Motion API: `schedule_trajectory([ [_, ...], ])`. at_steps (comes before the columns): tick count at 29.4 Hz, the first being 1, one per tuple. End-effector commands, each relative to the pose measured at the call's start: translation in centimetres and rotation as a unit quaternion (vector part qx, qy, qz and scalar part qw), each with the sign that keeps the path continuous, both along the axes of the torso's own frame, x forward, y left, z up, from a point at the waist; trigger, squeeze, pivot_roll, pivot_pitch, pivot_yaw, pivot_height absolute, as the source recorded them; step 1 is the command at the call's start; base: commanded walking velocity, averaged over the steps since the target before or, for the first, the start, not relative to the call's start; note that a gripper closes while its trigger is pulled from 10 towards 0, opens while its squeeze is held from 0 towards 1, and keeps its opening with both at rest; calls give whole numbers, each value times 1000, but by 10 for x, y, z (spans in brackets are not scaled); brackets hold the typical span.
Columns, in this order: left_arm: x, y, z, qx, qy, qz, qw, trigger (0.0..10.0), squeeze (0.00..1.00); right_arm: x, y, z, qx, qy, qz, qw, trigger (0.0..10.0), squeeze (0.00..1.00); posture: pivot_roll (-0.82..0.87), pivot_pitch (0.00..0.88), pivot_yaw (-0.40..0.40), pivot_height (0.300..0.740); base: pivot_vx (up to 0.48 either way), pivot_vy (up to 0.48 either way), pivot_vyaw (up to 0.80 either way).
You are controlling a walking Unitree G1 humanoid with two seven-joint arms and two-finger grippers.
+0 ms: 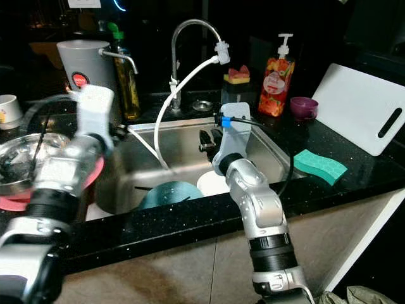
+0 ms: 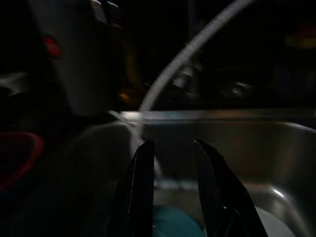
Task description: Kitchen organization
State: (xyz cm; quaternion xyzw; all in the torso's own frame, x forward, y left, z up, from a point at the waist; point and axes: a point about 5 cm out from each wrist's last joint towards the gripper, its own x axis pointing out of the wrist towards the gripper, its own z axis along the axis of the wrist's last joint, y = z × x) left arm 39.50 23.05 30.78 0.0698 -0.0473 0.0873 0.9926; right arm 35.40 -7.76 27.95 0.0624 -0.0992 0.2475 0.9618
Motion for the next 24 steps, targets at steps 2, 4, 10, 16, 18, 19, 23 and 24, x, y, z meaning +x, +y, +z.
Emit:
schedule_trajectory([
  [2,-9,18,1,13,12,33,999,10000,0,-19,24,14,-11,-42,106,993,10000,0,36,100,-33,740,0,0,0],
  [4,-14,25,1,26,18,43,999,10000,0,-29,33,18,-11,-55,153,987,10000,0,36,100,-33,740,0,0,0],
  [10,-31,48,4,12,40,77,996,10000,0,-55,51,14,-25,-70,264,962,10000,0,64,102,-33,740,0,0,0],
  [16,-39,58,-3,-13,66,85,994,10000,0,-63,53,13,-36,-81,299,950,10000,0,72,100,-33,740,0,0,0],
  [18,-40,60,-5,-18,70,87,994,10000,0,-65,53,13,-35,-83,304,948,10000,0,75,96,-34,740,0,0,0],
  [19,-41,62,-7,-35,75,82,993,10000,0,-64,53,13,-35,-84,303,949,10000,0,75,96,-34,740,0,0,0],
  [23,-40,66,-15,-62,87,75,991,10000,1000,-63,52,13,-34,-84,301,949,10000,0,80,92,-33,740,0,0,0],
  [24,-40,66,-15,-62,87,75,991,10000,1000,-63,52,13,-34,-84,301,949,10000,0,80,92,-33,740,0,0,0],
])
